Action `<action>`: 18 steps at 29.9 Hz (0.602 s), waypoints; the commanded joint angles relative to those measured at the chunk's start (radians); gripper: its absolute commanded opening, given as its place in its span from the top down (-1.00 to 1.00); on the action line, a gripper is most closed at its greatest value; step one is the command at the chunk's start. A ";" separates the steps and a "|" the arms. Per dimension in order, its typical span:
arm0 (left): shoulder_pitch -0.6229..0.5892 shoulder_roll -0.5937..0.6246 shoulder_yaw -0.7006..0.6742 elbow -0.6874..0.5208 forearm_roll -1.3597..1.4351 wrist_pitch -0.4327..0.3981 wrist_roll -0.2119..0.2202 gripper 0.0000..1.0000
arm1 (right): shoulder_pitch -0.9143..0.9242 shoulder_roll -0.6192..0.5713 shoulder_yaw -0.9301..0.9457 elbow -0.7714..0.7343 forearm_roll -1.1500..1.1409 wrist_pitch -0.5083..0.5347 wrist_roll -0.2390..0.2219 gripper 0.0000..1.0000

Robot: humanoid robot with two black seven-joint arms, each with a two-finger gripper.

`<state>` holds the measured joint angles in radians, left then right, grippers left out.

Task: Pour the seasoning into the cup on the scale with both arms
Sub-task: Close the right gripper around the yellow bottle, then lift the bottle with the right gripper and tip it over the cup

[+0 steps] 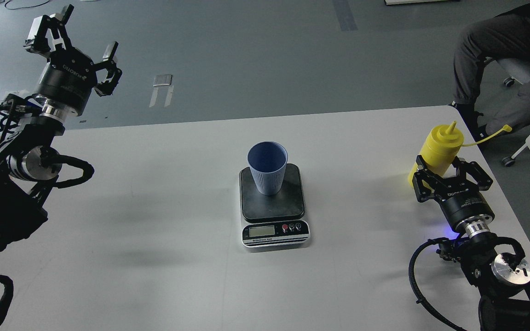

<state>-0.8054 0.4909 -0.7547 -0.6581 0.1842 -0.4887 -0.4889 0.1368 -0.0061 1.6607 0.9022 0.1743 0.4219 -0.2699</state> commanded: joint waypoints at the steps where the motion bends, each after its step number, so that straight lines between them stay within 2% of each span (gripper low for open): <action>1: 0.000 -0.002 0.001 0.000 0.001 0.000 0.000 -0.96 | -0.002 -0.002 0.001 0.015 -0.001 0.000 0.000 0.16; 8: 0.000 0.000 0.001 0.000 0.000 0.000 0.000 -0.96 | 0.010 -0.018 0.001 0.072 -0.021 -0.026 -0.002 0.16; 12: 0.000 0.000 0.000 0.000 0.000 0.000 0.000 -0.96 | 0.047 -0.067 -0.001 0.155 -0.157 -0.057 -0.009 0.16; 18: 0.000 -0.003 -0.002 0.000 0.000 0.000 0.000 -0.96 | 0.161 -0.120 -0.001 0.167 -0.372 -0.080 -0.014 0.16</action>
<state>-0.8053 0.4887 -0.7555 -0.6580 0.1842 -0.4887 -0.4889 0.2408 -0.0951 1.6596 1.0659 -0.0839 0.3505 -0.2820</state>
